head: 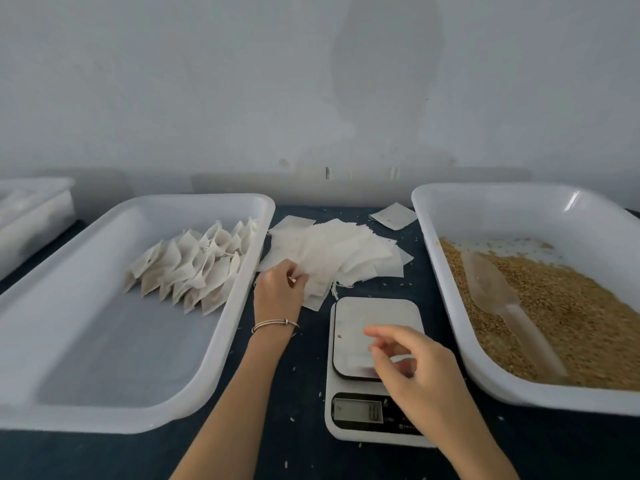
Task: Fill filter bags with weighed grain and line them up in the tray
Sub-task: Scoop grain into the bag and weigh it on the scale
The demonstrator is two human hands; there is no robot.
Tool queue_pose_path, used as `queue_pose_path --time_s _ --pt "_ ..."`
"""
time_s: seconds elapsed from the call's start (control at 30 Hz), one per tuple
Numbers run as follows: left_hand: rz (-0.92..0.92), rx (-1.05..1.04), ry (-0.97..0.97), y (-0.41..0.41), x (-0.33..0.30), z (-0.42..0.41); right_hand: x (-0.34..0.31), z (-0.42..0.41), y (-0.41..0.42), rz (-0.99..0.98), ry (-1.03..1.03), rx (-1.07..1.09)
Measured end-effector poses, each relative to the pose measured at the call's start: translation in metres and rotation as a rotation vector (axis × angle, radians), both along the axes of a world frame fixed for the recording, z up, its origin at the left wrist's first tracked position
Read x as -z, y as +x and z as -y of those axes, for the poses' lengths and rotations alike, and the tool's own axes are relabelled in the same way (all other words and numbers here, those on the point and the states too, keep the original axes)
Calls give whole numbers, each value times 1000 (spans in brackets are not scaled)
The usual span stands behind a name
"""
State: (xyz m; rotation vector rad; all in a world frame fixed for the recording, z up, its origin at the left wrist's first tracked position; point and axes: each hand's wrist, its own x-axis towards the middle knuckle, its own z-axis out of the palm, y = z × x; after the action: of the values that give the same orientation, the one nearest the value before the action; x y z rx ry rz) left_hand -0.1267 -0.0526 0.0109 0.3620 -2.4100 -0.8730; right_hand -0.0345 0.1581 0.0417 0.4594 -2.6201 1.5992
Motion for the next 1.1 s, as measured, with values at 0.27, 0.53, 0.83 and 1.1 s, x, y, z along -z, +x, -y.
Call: queue_pose_path --time_s 0.27,0.53,0.83,1.1 --pt "-129 36 355 53 -20 -23 -1 2 -1 111 -54 -20" --pt "-4 438 1008 134 -40 -69 -22 6 -10 602 -530 -213" --pt "-87 220 871 142 -25 -80 -5 5 9 425 -599 120" --pt "-258 382 319 142 -52 -90 -14 11 13 95 -377 186"
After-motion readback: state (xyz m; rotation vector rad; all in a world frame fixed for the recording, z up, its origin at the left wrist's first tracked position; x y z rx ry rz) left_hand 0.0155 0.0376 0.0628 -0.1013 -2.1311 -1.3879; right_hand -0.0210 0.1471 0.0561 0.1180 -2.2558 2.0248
